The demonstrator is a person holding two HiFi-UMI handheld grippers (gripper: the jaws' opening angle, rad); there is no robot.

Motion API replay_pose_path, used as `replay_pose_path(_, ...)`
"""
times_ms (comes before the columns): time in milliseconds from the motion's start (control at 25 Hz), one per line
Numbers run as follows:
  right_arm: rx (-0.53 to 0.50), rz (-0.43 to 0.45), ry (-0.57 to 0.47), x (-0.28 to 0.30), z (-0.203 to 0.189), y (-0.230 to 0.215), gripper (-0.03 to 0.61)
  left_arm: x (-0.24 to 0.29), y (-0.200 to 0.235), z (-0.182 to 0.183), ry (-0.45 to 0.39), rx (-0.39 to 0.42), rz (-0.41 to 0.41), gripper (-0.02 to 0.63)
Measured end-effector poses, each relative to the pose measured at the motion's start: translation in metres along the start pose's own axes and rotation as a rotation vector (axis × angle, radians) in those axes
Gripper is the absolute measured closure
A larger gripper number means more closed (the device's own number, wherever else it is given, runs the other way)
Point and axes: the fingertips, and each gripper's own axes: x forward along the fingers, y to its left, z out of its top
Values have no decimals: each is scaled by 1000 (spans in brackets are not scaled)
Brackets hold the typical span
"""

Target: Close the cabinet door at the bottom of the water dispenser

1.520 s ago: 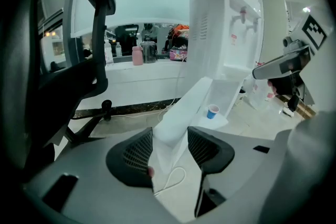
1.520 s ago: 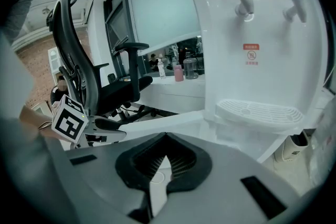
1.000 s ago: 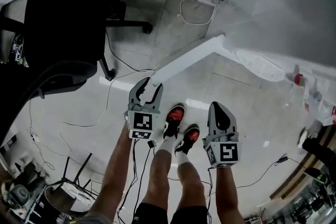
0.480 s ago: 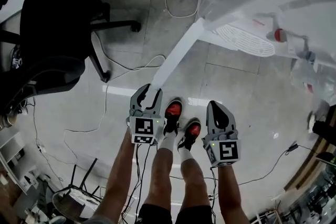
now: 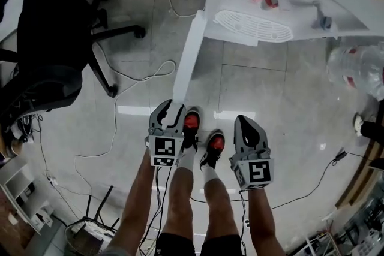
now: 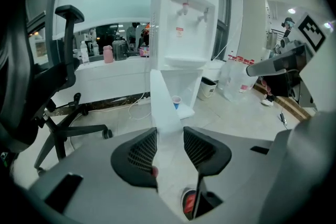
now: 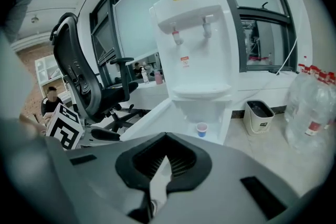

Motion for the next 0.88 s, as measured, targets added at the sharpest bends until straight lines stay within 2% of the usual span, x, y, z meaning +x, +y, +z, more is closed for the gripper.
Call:
replay_pose_path(120,15,-23,13,-13,-7,-10,566,3,-18,1,3,27,-16,438)
replay_pose_path(160,20,-29,11,-17,-10,-14,566,5,-24,2,3,37,-19,463)
replay_pose_path(400,64,-63,-71,-40,-26,-34,566,14,-57,10,1,74,-36,472)
replay_pose_path(880,127,-110,-34,-65,-39,-74,566,40,-111,35,-13,110,-86,474)
